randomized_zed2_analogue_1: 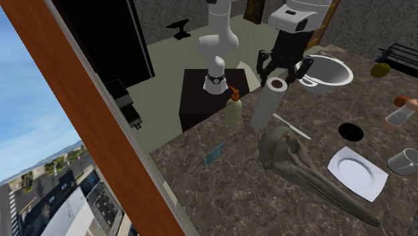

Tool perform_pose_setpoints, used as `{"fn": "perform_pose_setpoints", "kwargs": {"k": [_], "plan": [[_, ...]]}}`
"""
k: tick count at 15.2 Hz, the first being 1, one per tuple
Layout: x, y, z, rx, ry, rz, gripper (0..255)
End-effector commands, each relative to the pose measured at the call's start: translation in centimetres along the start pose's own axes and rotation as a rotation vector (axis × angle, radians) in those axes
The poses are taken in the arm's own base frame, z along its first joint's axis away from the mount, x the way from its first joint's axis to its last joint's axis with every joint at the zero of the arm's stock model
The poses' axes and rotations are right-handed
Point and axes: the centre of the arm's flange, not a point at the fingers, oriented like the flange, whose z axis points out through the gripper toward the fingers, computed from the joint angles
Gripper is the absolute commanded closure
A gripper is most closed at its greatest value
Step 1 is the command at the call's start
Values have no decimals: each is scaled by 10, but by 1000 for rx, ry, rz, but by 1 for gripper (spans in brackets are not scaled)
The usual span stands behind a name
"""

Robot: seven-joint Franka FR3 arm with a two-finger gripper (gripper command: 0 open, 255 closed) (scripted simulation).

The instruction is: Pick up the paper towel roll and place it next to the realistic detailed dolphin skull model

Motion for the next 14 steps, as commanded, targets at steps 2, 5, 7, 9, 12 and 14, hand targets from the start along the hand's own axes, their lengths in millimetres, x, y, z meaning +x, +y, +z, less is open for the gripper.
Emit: {"fn": "perform_pose_setpoints", "kwargs": {"k": [2,5,7,9,12,14], "plan": [[-1,-2,16,0,1,0,255],[-3,-3,32,0,1,0,255],[-4,-4,43,0,1,0,255],[-5,-4,53,0,1,0,255],[-7,-5,69,0,1,0,255],[-8,-6,79,0,1,0,255]]}}
